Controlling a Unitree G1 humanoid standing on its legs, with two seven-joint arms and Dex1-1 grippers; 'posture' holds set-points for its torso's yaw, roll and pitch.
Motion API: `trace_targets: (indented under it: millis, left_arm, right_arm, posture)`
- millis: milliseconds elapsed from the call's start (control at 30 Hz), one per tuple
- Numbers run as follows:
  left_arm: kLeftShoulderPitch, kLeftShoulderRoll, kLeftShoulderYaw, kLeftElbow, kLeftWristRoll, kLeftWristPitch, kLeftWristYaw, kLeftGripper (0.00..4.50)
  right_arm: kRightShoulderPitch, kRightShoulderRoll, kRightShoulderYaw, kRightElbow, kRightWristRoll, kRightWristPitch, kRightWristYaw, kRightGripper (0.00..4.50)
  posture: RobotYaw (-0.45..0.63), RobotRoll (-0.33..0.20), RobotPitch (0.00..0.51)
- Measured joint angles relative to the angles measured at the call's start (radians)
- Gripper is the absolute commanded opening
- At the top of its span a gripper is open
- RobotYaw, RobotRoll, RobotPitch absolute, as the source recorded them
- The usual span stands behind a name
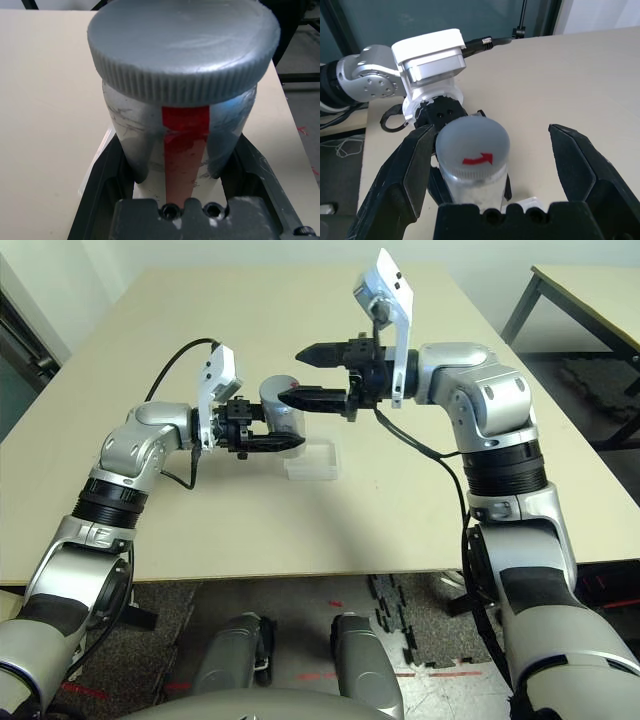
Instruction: Pour the medicine from the bottle into the box.
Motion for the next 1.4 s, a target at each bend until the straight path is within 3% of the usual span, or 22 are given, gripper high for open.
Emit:
trace_targets:
  millis: [800,1233,1400]
  left_arm:
    - [-0.002,-0.025,-0.008,0.002,0.008,-0.012,0.0,2.5]
    - [-0.001,-0.02,-0.007,0.022,0.009,-0.008,0.013,2.5]
    - [-0.002,-0.017,-0.004,0.035,0.009,-0.017,0.007,2.5]
  right_arm:
    - [0.001,0.017,0.063,-0.018,-0.062,-0.02,-0.048,4.5]
    - [0.048,-0.075,0.049,-0.054,-0.022,-0.011,-0.04,4.5]
    - [0.064,-0.138,-0.009,-0.051,-0.018,0.016,-0.062,4.5]
  posture:
    - [0.04,0.0,0.095]
    - [0.01,0.0,0.106]
    - [0.01,0.0,0.106]
